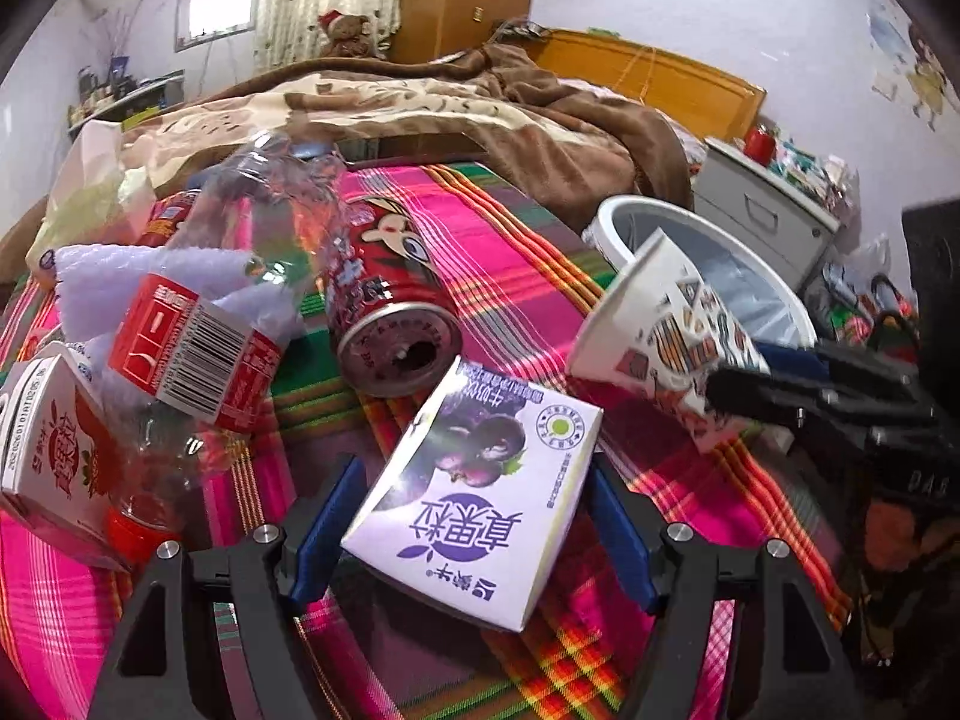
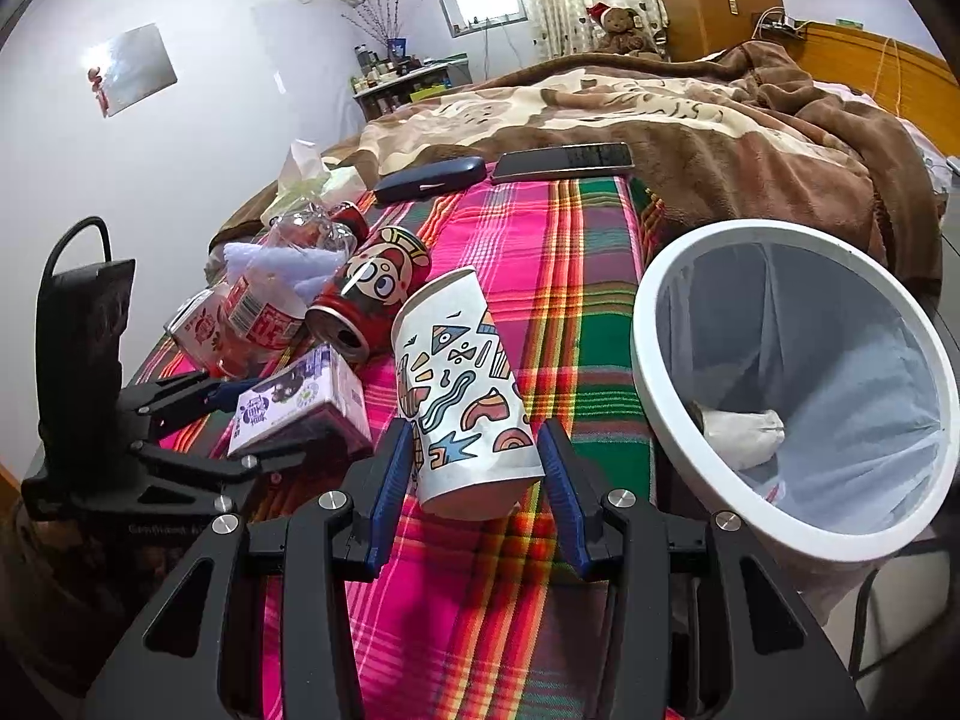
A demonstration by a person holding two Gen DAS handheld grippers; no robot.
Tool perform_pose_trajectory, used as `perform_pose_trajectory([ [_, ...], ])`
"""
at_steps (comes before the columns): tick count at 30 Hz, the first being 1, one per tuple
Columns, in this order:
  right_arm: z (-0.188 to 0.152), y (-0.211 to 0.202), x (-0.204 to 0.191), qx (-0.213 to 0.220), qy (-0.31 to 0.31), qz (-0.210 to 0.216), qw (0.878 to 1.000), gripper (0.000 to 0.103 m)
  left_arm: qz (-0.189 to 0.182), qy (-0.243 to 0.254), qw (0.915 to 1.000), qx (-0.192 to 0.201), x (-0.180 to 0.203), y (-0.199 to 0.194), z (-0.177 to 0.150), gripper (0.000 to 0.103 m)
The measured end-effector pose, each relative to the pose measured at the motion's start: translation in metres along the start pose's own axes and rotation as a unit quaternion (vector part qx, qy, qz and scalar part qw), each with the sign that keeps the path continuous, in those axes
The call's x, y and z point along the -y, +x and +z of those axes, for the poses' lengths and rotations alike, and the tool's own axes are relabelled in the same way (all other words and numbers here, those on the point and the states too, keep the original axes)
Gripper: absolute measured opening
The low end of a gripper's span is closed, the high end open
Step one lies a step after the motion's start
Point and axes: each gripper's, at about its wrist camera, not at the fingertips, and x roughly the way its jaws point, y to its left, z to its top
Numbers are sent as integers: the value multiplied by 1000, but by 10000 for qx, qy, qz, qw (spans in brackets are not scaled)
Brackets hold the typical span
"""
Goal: Collect trash
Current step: 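Grasp the patterned paper cup with the right gripper while the left gripper grasps the purple juice carton, then carry the cup and carton over the bin and open both grippers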
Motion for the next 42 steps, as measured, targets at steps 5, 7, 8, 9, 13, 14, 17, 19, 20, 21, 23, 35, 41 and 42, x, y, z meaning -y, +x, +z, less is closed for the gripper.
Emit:
perform_pose_trajectory([
  [5, -1, -2, 2, 28, 14, 10, 10000, 44, -46, -44, 10000, 23, 0, -2, -2, 64],
  [7, -2, -3, 2, 42, 15, 6, 10000, 43, -5, -85, 10000, 39, 1, -4, -4, 62],
  [8, -2, -3, 2, 44, 17, 8, 10000, 43, 9, -104, 9999, 51, 1, -5, -4, 61],
  [9, -2, -4, 2, 53, 15, 3, 10000, 43, 31, -147, 9999, 65, 1, -6, -5, 61],
  [13, -2, -5, 0, 67, -45, 45, 10000, 41, 90, -283, 9994, 163, -1, -14, -9, 60],
  [14, -3, -6, 0, 84, -68, 50, 9999, 40, 102, -303, 9993, 190, -1, -16, -10, 60],
  [17, -3, -7, -2, 123, -91, 51, 9999, 40, 158, -290, 9991, 266, 3, -24, -10, 60],
  [19, -3, -8, -2, 141, -77, 85, 9998, 39, 224, -266, 9990, 288, 6, -28, -10, 60],
  [20, -3, -8, -2, 155, -77, 93, 9998, 39, 233, -267, 9989, 299, 7, -29, -10, 60],
  [21, -3, -10, -2, 173, -77, 102, 9998, 39, 215, -273, 9989, 329, 9, -33, -10, 60],
  [23, -3, -13, -3, 216, -80, 143, 9996, 39, 226, -280, 9986, 377, 12, -37, -8, 60],
  [35, 2, -31, 1, 526, 17, 178, 9985, 39, 341, -225, 9971, 636, 27, -63, 1, 60],
  [41, 8, -47, 18, 715, 172, 34, 9973, 39, 255, -203, 9969, 714, 39, -65, 17, 60],
  [42, 9, -49, 22, 742, 195, -21, 9970, 39, 229, -184, 9969, 725, 43, -64, 21, 60],
])
